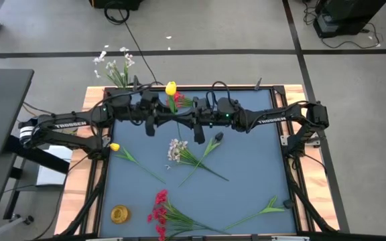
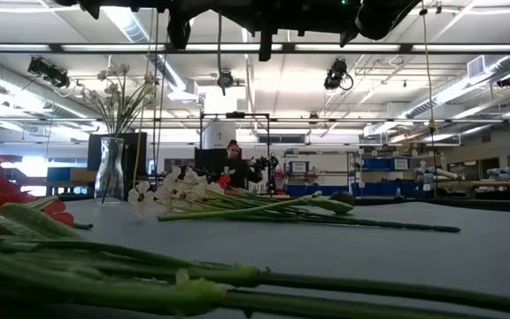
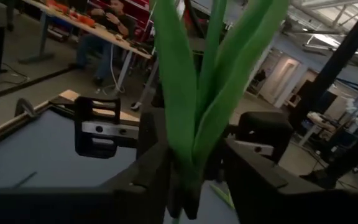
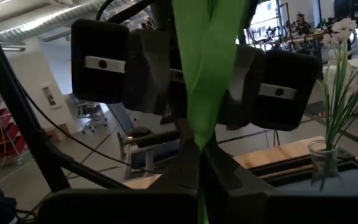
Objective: Sort flowers into vase by color
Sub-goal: Put the right yellow flower into the transparent vase
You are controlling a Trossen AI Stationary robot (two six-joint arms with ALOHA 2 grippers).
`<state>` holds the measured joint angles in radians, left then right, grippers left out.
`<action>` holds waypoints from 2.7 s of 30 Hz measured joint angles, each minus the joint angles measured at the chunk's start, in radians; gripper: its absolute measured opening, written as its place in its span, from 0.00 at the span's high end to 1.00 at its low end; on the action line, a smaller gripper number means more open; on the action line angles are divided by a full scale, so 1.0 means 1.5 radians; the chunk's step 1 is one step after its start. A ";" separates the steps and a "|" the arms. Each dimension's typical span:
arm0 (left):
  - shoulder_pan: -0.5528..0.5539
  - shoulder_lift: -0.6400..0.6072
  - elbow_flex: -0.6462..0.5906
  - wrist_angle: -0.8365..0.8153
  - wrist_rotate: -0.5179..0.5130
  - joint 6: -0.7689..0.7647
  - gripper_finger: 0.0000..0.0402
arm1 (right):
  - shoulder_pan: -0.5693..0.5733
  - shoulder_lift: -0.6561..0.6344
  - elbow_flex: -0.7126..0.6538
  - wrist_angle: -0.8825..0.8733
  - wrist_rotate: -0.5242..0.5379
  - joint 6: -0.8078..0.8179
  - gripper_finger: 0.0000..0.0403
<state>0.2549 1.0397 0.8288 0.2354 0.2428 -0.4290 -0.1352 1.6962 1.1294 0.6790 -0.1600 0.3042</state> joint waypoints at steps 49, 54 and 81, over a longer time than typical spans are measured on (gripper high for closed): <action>0.271 -0.282 0.001 -0.387 -0.566 0.266 0.98 | -0.038 0.000 -0.001 -0.313 0.141 0.163 0.65; 0.275 -0.265 0.000 -0.393 -0.567 0.227 0.98 | -0.038 0.000 -0.001 -0.313 0.141 0.157 0.65; 0.275 -0.266 -0.080 -0.589 -0.572 -0.176 0.46 | -0.073 0.000 -0.001 -0.501 0.092 0.267 0.60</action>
<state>0.6670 0.6411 0.7091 -0.6486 -0.6155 -0.6935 -0.2453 1.6962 1.1278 -0.0723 -0.0214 0.7043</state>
